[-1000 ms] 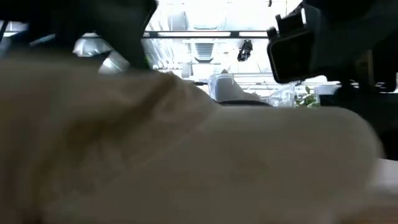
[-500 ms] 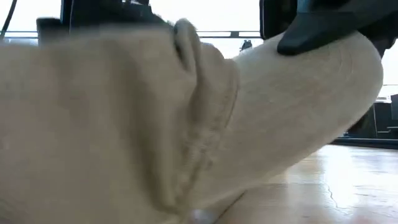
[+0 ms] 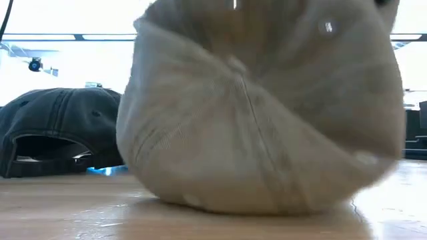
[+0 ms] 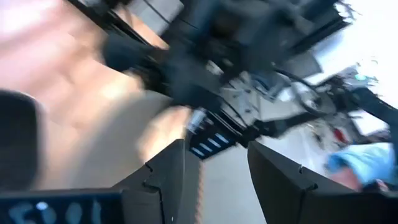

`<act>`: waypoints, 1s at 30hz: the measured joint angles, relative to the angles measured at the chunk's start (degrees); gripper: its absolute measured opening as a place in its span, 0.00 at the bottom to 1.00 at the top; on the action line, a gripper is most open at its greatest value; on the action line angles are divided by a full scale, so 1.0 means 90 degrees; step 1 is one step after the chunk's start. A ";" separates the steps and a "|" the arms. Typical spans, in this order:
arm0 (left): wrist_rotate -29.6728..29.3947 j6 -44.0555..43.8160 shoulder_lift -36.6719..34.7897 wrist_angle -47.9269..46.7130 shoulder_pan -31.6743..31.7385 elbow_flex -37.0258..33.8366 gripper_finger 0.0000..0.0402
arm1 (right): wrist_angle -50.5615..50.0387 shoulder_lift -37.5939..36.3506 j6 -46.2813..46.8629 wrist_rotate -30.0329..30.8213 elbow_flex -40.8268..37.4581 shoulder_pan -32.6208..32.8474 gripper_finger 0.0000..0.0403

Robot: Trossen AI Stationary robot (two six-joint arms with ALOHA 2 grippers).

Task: Pick & Place hat
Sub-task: Put the right brown cap into the right transparent bin

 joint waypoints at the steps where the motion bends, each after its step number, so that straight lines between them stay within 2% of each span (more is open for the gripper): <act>1: 0.0093 0.0101 -0.0097 -0.0134 0.0147 -0.0011 0.42 | -0.0241 0.0008 -0.0390 -0.0003 0.0198 0.0002 0.03; 4: 0.0826 0.0321 -0.0220 -0.0308 0.0662 -0.0053 0.42 | -0.0569 0.0085 -0.1435 0.0003 0.0658 0.0028 0.03; 6: 0.1642 0.0366 -0.0150 -0.0288 0.1016 -0.0053 0.42 | -0.0682 0.0096 -0.2005 -0.0003 0.0863 0.0042 0.03; 9: 0.2913 0.0574 0.0092 -0.0095 0.1396 -0.0058 0.42 | -0.0663 0.0112 -0.2503 -0.0005 0.1139 0.0042 0.03; 11: 0.3527 0.0816 0.0243 0.0204 0.1513 -0.0067 0.42 | -0.0814 0.0129 -0.2583 -0.0003 0.1213 0.0037 0.03; 17: 0.3803 0.1362 0.0441 0.1058 0.1524 -0.0054 0.42 | -0.1005 0.0154 -0.2391 -0.0244 0.1193 0.0037 0.03; 23: 0.3806 0.0997 0.0774 0.1214 0.1531 -0.0056 0.42 | -0.1007 0.0176 -0.2425 -0.0260 0.1150 -0.0037 0.03; 30: 0.4235 0.0952 0.1244 0.1654 0.1440 0.0113 0.42 | -0.1003 0.0176 -0.2466 -0.0263 0.1138 -0.0244 0.03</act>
